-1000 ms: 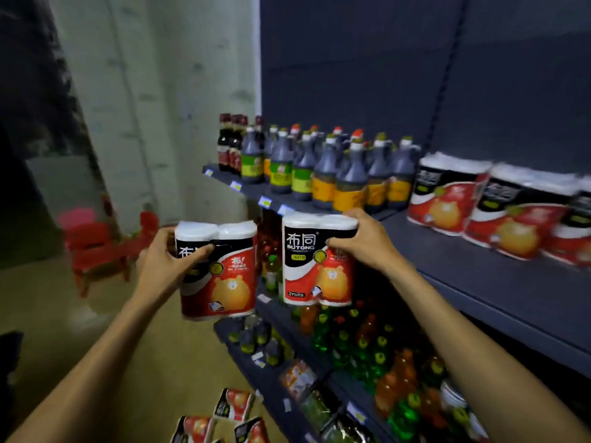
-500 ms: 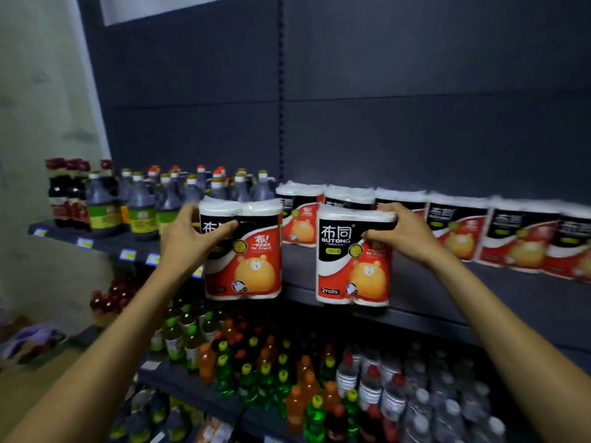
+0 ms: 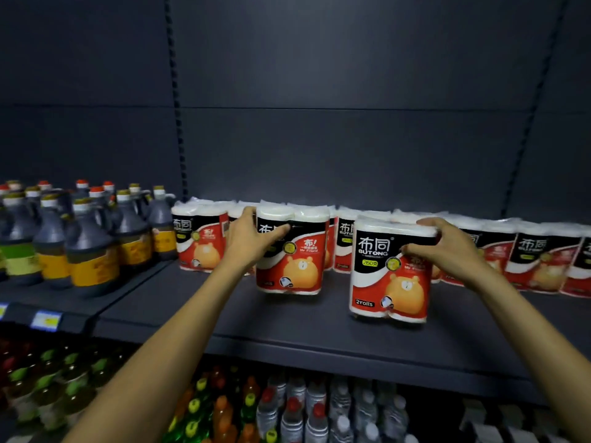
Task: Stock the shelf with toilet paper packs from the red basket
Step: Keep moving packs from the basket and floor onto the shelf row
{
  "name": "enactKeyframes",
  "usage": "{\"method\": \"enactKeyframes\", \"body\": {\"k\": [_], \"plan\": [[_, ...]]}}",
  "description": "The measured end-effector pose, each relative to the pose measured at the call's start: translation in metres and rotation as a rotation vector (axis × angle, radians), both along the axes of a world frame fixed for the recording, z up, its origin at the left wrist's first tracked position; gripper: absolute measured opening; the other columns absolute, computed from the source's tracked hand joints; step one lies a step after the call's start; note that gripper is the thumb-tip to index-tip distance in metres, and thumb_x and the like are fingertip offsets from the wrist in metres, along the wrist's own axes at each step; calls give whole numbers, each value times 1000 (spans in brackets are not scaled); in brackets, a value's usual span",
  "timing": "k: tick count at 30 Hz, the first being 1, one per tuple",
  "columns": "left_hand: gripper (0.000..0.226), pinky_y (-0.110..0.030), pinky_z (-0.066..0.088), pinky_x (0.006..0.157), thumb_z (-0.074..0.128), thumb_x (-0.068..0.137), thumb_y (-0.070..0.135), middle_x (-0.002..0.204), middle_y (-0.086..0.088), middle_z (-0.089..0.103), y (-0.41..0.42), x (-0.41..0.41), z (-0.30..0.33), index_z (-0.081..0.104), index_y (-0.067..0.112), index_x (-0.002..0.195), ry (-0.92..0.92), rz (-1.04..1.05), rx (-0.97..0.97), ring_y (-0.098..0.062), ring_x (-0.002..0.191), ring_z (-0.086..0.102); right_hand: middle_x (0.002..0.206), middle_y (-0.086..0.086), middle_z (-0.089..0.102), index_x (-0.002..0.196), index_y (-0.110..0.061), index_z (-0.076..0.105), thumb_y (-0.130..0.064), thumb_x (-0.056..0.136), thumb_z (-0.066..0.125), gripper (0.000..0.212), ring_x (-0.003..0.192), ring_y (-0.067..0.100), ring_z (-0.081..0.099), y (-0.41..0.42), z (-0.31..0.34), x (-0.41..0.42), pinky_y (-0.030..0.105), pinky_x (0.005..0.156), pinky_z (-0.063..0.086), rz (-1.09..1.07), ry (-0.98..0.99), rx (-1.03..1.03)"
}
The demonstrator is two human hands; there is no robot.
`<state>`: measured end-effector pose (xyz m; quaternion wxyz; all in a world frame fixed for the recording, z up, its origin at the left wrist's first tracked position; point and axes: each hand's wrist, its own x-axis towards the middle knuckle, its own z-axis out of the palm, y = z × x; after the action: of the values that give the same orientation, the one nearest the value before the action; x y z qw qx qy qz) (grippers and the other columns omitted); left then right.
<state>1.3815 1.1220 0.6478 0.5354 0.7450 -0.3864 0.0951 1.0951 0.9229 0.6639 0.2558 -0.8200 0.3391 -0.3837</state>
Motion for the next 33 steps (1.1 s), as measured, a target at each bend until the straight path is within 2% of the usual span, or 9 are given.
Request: {"method": "enactKeyframes", "body": {"k": [3,6,10,15,19,21,25,29,33], "plan": [[64,-32,51,77,78,71,52,111,-3,68,-46,-4,-5,55,14,117,-3,26,23,-21,101,63,106,0,58,121,-19,56,-25,71,82,57,94,17,55,-30,-3,-15,28,70,42,-17,7,-12],[60,-29,44,74,79,73,44,112,-9,65,-82,-5,-12,55,8,115,7,57,46,-25,103,61,107,-1,59,123,-19,55,-27,70,82,60,98,19,59,-57,-9,-24,31,78,46,-26,11,6],[63,-35,46,84,79,74,40,117,-17,60,-108,5,-25,55,1,118,-2,107,94,-32,109,58,109,-2,59,125,-20,54,-29,69,82,64,97,16,58,-83,-16,-27,29,76,45,-23,39,20],[64,-37,43,92,75,80,35,123,-20,55,-116,12,-31,48,-1,126,-69,148,113,-34,115,52,113,-2,59,126,-22,53,-31,69,82,65,99,17,58,-99,-20,-21,32,78,46,-29,36,24],[63,-40,47,87,70,84,40,120,-19,55,-116,8,-34,46,0,126,-137,221,170,-35,110,54,114,-2,57,126,-20,54,-28,70,82,63,100,16,55,-99,-21,-11,29,80,43,-26,15,28],[60,-39,46,87,67,87,40,124,-20,49,-116,7,-32,45,-1,125,-191,275,225,-35,113,50,118,0,59,125,-20,54,-29,69,83,63,103,17,56,-98,-22,-7,30,82,45,-22,11,33],[54,-37,46,78,66,90,31,128,-19,34,-116,3,-25,42,1,127,-241,297,263,-35,112,47,116,1,58,126,-18,54,-25,71,83,62,98,15,55,-93,-24,-2,18,66,41,-17,12,27],[63,-38,46,81,66,88,37,129,-19,36,-109,5,-19,37,5,134,-262,276,325,-36,113,49,119,3,60,127,-19,53,-28,69,84,66,102,19,59,-91,-25,2,29,79,47,-14,8,44],[68,-41,48,84,66,84,44,130,-14,42,-99,2,-7,39,12,138,-311,216,282,-32,115,51,116,1,58,127,-16,53,-28,69,83,66,104,19,57,-88,-22,9,29,80,44,-16,14,23]]}}
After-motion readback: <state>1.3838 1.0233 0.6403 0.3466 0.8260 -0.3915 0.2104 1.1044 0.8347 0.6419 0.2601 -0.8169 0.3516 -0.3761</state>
